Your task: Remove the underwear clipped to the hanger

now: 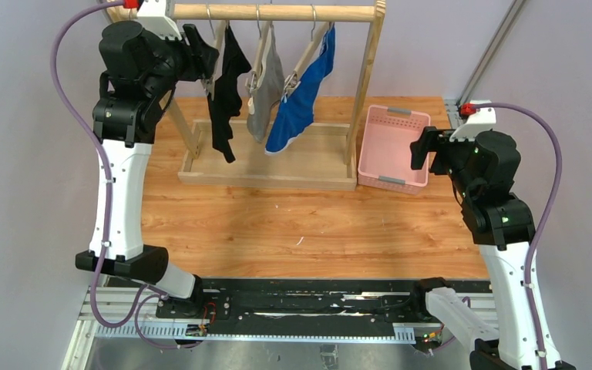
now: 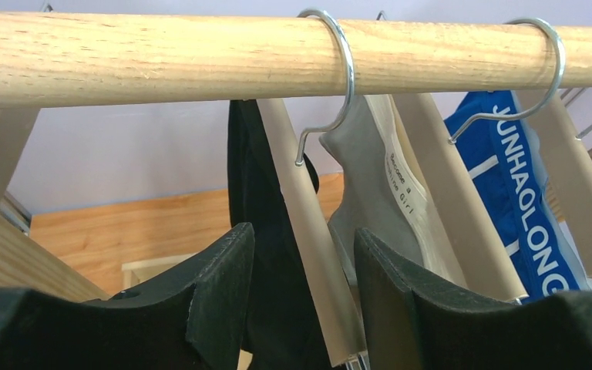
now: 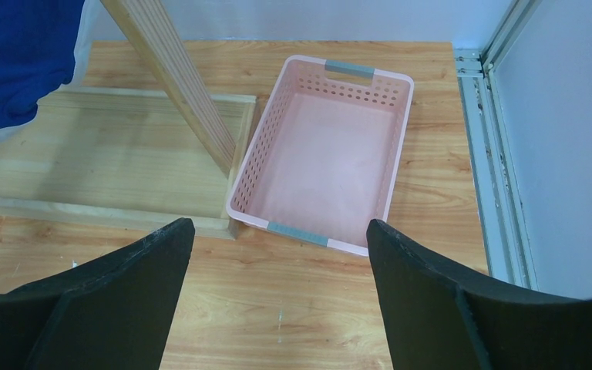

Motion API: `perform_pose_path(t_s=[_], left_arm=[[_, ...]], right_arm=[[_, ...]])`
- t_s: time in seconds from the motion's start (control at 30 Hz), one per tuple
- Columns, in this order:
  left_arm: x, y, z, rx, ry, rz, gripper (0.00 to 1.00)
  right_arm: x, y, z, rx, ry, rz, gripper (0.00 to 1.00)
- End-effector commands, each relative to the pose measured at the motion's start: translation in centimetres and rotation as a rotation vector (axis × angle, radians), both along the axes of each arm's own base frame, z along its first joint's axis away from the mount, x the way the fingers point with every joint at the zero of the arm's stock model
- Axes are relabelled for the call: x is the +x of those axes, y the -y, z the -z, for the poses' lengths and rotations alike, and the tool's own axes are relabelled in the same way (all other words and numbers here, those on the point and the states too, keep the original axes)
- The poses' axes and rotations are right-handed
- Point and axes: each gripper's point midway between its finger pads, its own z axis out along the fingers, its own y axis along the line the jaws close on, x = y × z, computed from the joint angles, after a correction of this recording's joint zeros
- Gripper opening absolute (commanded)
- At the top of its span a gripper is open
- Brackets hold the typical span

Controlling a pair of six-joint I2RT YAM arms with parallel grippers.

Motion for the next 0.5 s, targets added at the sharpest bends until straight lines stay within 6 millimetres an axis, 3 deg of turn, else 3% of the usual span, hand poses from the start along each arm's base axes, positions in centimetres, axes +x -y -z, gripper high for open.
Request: perform_pose_path(t_s=[0.0,0.47], left_arm=[[0.8,0.4,0.2,0.009,0.011,0.016,0.56],[2.7,0.5,2.4,0.027,-0.034,0.006,0.36]], right_arm=[[-0.2,-0.4,-0.7,0.014,0.034,-0.017,0.84],[-0.1,-0.7,-0.5,0.020,0.060,-0.036,0.84]])
